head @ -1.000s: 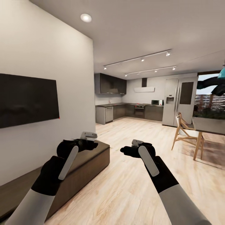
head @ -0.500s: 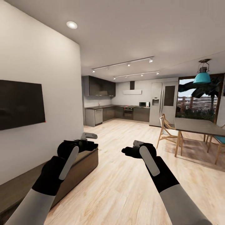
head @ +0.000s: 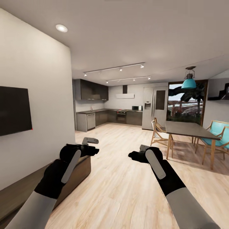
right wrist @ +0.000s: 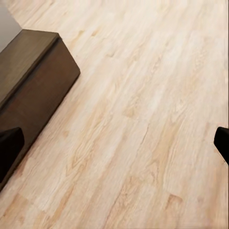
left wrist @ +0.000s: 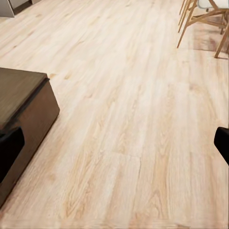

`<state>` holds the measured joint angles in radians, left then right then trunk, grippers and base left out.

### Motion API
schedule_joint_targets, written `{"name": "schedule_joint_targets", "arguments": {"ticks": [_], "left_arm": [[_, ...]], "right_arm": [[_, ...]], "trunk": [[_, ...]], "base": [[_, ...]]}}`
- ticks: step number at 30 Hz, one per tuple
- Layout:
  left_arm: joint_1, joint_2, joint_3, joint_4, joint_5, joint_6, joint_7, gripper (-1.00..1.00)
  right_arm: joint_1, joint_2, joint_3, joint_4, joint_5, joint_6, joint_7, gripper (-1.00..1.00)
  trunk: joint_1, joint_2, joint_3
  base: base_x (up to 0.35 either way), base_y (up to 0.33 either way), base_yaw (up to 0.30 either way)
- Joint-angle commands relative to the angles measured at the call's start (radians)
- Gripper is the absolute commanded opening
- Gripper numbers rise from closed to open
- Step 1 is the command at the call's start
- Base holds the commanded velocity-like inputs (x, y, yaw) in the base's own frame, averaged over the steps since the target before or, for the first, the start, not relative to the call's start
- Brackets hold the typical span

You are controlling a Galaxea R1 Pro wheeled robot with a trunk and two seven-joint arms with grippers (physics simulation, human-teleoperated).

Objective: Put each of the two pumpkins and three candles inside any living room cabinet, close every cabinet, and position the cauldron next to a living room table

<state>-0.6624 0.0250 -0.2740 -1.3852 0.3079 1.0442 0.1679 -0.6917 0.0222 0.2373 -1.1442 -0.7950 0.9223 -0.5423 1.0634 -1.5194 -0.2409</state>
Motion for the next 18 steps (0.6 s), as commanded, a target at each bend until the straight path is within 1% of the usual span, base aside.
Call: {"name": "schedule_joint_targets", "arguments": {"ticks": [1,3,4,5,6,7,8,9,10,11,12,13,14,15,16,18], "left_arm": [[-0.001,0.001,-0.002,0.044,0.011,0.003,0.02,1.0],[-0.001,0.001,-0.001,0.1,0.011,0.003,0.03,1.0],[-0.002,-0.001,0.0,0.158,0.014,0.003,0.035,1.0],[-0.003,-0.008,0.0,0.215,0.014,0.003,0.038,1.0],[-0.004,-0.014,0.0,0.243,0.015,0.003,0.038,1.0],[-0.006,-0.029,0.0,0.304,0.014,-0.001,0.039,1.0],[-0.008,-0.044,-0.001,0.371,0.014,-0.022,0.04,1.0],[-0.01,-0.05,-0.001,0.405,0.013,-0.034,0.04,1.0],[-0.014,-0.061,-0.001,0.473,0.014,-0.064,0.04,1.0],[-0.016,-0.065,-0.002,0.506,0.014,-0.081,0.04,1.0],[-0.026,-0.071,-0.001,0.564,0.015,-0.119,0.037,1.0],[-0.032,-0.073,-0.002,0.59,0.015,-0.137,0.037,1.0],[-0.042,-0.076,-0.002,0.634,0.015,-0.172,0.035,1.0],[-0.045,-0.076,-0.002,0.654,0.015,-0.187,0.034,1.0],[-0.05,-0.077,-0.002,0.685,0.016,-0.215,0.033,1.0],[-0.053,-0.077,-0.002,0.72,0.017,-0.268,0.031,1.0]], "right_arm": [[-0.001,-0.007,-0.016,0.011,-0.01,0.001,-0.011,1.0],[-0.001,-0.013,-0.035,0.023,-0.008,0.002,-0.014,1.0],[0.0,-0.019,-0.053,0.033,-0.006,0.003,-0.019,1.0],[0.006,-0.029,-0.065,0.041,-0.004,0.003,-0.032,1.0],[0.013,-0.035,-0.069,0.046,-0.003,0.003,-0.042,1.0],[0.034,-0.047,-0.075,0.054,-0.003,0.002,-0.068,1.0],[0.056,-0.055,-0.078,0.062,-0.002,-0.002,-0.1,1.0],[0.067,-0.058,-0.08,0.064,-0.002,-0.005,-0.116,1.0],[0.087,-0.062,-0.081,0.069,-0.001,-0.009,-0.149,1.0],[0.097,-0.063,-0.081,0.07,-0.001,-0.011,-0.163,1.0],[0.115,-0.064,-0.082,0.072,0.0,-0.016,-0.183,1.0],[0.125,-0.065,-0.081,0.073,0.0,-0.02,-0.191,1.0],[0.142,-0.065,-0.081,0.074,0.001,-0.033,-0.201,1.0],[0.15,-0.065,-0.081,0.075,0.001,-0.042,-0.205,1.0],[0.166,-0.066,-0.081,0.077,0.0,-0.063,-0.21,1.0],[0.2,-0.063,-0.079,0.078,-0.001,-0.104,-0.212,1.0]], "trunk": [[-0.004,0.006,0.003],[-0.012,0.02,0.012],[-0.015,0.027,0.016],[-0.019,0.034,0.02],[-0.023,0.041,0.025],[-0.027,0.048,0.029],[-0.031,0.055,0.034],[-0.035,0.062,0.038],[-0.038,0.069,0.042],[-0.042,0.076,0.046],[-0.046,0.083,0.051],[-0.05,0.09,0.055],[-0.054,0.097,0.059],[-0.058,0.104,0.062],[-0.061,0.111,0.066],[-0.061,0.111,0.066]], "base": [[0.0,0.0,-0.207],[0.0,0.0,-0.207],[0.0,0.0,-0.207],[0.0,0.0,-0.207],[0.0,0.0,-0.207],[0.0,0.0,-0.207],[0.0,0.0,-0.207],[0.0,0.0,-0.206],[0.0,0.0,-0.2],[0.0,0.0,-0.194],[0.0,0.0,-0.172],[0.0,0.0,-0.15],[0.0,0.0,-0.1],[0.0,0.0,-0.08],[0.0,0.0,-0.051],[0.0,0.0,-0.029]]}}
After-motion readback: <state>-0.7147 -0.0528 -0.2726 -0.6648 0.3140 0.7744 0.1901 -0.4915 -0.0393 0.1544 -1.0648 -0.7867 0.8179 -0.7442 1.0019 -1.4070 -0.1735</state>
